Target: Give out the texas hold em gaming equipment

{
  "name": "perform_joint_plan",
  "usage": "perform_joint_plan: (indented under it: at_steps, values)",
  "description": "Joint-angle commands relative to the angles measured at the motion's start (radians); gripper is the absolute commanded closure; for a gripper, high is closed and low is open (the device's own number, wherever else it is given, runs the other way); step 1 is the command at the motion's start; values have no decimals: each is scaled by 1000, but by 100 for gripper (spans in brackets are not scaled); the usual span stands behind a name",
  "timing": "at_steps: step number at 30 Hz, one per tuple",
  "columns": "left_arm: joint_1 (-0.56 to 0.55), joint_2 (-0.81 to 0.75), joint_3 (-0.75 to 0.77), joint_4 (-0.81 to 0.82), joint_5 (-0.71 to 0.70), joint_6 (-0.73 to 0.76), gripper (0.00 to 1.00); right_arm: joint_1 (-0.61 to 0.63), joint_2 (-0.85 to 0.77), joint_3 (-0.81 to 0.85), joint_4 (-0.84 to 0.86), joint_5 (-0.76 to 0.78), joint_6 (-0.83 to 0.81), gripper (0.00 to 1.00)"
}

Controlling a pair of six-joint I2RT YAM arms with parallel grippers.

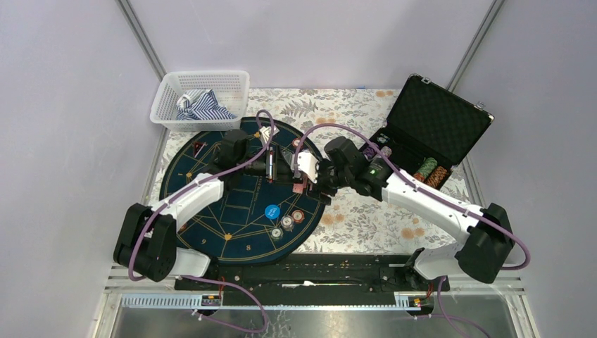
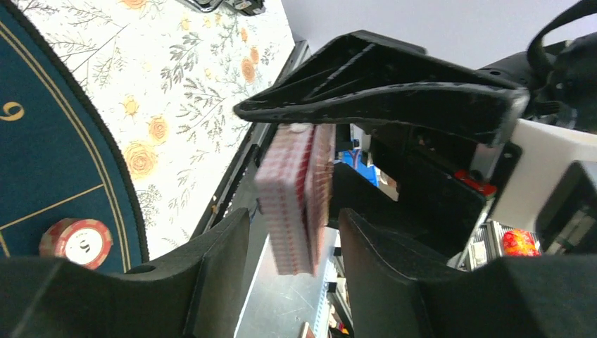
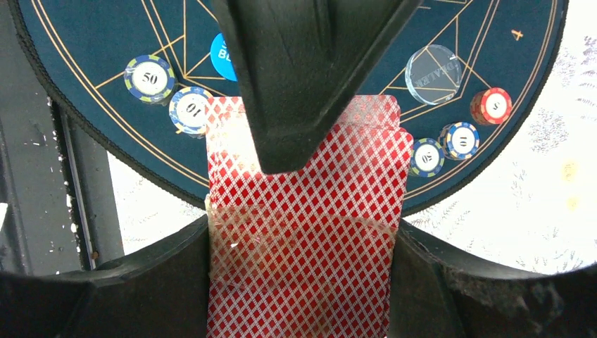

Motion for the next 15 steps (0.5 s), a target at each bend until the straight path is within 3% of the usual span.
perform_joint_plan:
  at_steps: [1, 15]
  values:
    - [7, -20, 36, -57, -24, 77, 49, 5, -75, 7, 78, -12, 12, 68]
    - [70, -38, -39, 144, 50, -70, 67, -2, -125, -26, 80, -41, 20, 79]
